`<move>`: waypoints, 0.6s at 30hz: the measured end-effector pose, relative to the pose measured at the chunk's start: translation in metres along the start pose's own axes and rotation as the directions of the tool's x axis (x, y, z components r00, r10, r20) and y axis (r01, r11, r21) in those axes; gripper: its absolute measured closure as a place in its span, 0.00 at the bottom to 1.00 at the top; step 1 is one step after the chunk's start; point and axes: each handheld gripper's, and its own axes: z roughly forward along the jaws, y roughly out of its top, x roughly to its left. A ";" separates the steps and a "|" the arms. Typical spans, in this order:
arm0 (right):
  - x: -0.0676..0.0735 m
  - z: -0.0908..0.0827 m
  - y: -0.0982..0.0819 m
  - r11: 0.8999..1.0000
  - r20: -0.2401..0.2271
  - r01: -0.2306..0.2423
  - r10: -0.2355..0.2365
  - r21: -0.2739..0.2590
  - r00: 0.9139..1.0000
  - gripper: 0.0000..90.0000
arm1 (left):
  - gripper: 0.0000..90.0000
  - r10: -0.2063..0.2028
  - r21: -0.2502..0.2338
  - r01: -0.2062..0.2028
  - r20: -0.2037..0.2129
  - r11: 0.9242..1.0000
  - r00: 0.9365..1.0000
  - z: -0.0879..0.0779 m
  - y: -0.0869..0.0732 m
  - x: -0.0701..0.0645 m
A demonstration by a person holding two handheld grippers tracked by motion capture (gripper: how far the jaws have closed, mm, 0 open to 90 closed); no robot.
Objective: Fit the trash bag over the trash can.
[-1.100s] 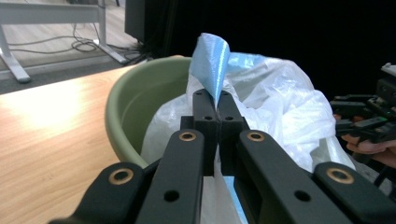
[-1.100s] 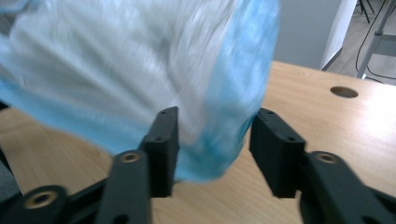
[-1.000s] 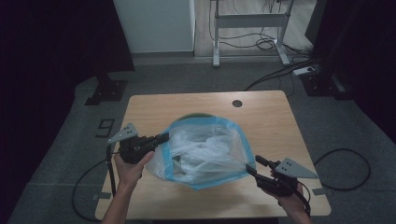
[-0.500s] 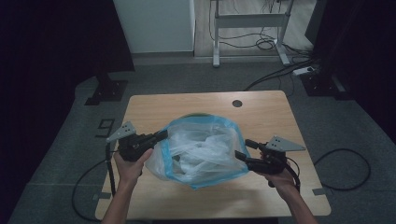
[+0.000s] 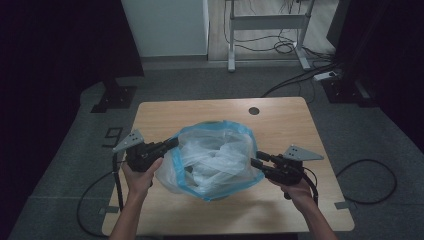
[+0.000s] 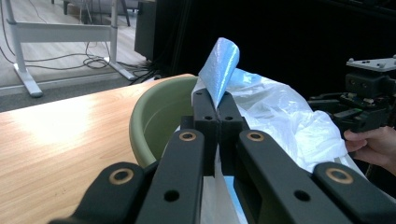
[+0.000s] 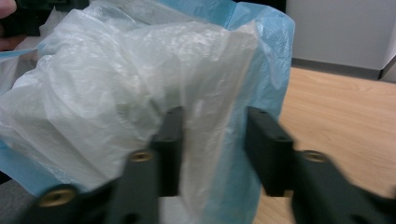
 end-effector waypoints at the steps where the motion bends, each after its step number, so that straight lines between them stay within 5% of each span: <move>1: 0.001 -0.001 0.000 1.000 0.007 0.010 -0.010 -0.006 1.000 0.79 | 1.00 0.000 -0.002 0.000 -0.002 1.000 1.000 0.000 0.000 0.000; 6: 0.009 -0.002 0.006 0.997 0.070 0.076 -0.075 -0.014 0.995 0.99 | 1.00 -0.002 -0.014 0.002 -0.008 1.000 1.000 0.001 0.000 0.002; 18: 0.004 0.002 0.008 0.996 0.118 0.084 -0.082 -0.018 0.990 0.99 | 1.00 -0.019 -0.045 0.016 -0.053 0.999 0.998 -0.002 0.001 0.013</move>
